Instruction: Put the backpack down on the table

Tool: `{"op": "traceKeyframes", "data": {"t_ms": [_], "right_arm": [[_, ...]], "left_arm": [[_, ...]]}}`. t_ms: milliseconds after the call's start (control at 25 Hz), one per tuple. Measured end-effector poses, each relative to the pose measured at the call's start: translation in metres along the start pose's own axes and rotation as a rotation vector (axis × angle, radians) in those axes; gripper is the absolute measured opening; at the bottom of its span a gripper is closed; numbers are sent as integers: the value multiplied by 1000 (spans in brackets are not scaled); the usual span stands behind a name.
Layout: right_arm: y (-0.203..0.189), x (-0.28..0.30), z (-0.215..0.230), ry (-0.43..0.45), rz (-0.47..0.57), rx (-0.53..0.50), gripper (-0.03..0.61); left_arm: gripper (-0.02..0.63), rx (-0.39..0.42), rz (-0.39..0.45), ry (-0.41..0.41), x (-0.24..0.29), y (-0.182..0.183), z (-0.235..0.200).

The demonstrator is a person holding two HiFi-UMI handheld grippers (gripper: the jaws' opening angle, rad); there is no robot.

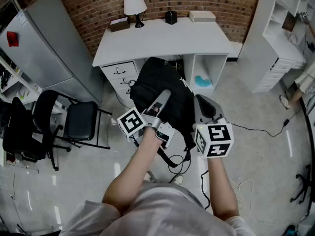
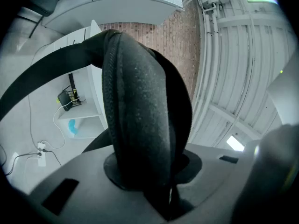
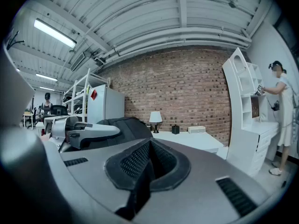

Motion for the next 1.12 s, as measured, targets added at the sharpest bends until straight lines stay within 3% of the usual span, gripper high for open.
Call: {"op": "traceKeyframes", "data": {"t_ms": [400, 680, 1120], "right_arm": [[-6, -13, 20, 8, 13, 17, 2], [-8, -7, 30, 1, -2, 8, 2], [-11, 70, 37, -43, -50, 4, 2]], "left_arm": [[95, -9, 7, 11, 8, -23, -3], [95, -15, -5, 18, 22, -20, -8], [95, -60, -29, 23, 67, 45, -35]]}}
Point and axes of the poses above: the fingertips, and each gripper's own axes: x forward along the fingers, z to its right, y out of its top, the point moved 4 cm from there along -x, backward along the fingers, and after that the axes turned 8 degrees about -x, right-handed, at the moved point
